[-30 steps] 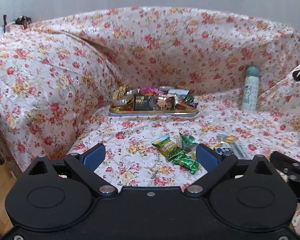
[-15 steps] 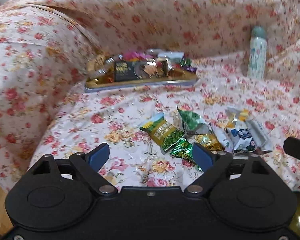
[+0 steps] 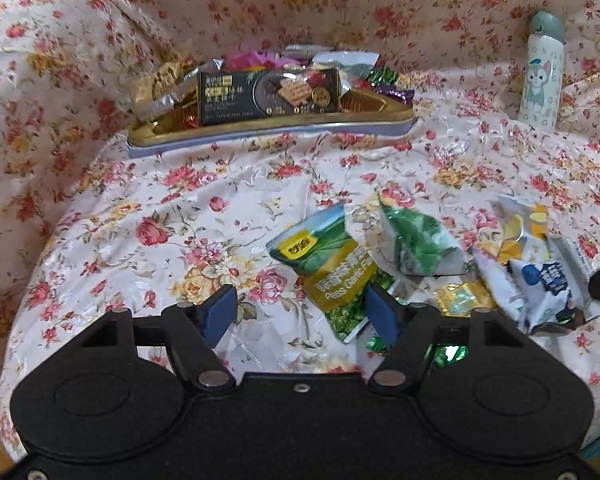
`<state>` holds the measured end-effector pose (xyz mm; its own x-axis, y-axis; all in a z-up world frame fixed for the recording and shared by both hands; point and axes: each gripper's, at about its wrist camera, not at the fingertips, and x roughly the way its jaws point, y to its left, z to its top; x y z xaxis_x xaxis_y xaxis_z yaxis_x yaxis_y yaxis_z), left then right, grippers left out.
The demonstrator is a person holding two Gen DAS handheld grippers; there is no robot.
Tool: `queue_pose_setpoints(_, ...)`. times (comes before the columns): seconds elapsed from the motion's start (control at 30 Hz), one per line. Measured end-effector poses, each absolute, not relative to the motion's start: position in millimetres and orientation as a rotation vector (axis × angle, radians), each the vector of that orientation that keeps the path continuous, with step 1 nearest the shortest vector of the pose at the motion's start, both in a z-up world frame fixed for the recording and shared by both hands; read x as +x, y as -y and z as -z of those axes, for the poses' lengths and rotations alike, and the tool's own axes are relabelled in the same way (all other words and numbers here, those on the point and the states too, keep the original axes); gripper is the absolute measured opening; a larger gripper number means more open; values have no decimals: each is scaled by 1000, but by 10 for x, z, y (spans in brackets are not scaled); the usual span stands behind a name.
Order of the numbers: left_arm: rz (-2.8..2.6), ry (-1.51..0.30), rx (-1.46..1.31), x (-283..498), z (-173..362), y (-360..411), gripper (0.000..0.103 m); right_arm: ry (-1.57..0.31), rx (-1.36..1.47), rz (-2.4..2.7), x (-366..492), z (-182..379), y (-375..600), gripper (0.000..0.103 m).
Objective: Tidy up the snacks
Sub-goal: 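Move left tool to the green pea snack packet while right tool approaches the white-and-yellow packet, then close right tool on the white-and-yellow packet while left tool closes on the green pea packet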
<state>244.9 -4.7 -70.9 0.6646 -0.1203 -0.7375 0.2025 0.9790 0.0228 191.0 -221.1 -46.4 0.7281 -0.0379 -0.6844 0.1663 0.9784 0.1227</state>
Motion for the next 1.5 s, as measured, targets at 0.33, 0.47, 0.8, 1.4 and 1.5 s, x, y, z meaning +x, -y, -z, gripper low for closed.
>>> queue_pose_setpoints(0.33,168,-823,77,2639,738,-138,78,-780,188,113,2375,580,2195,70)
queue_pose_setpoints(0.47,169,-856,65,2726,733,-173,81,-783,188,120,2554,609,2177,70)
queue_pose_setpoints(0.8,149,-886,40,2905,727,-268,83,-831,185,112,2856,738,2127,71)
queue_pose_setpoints(1.4,176,-941,-133,3070,554,-354,81,-775,17,12,2903,778,1926,38)
queue_pose_setpoints(1.5,161,-953,-136,3168,561,-297,81,-774,7,5,2900,778,1928,38)
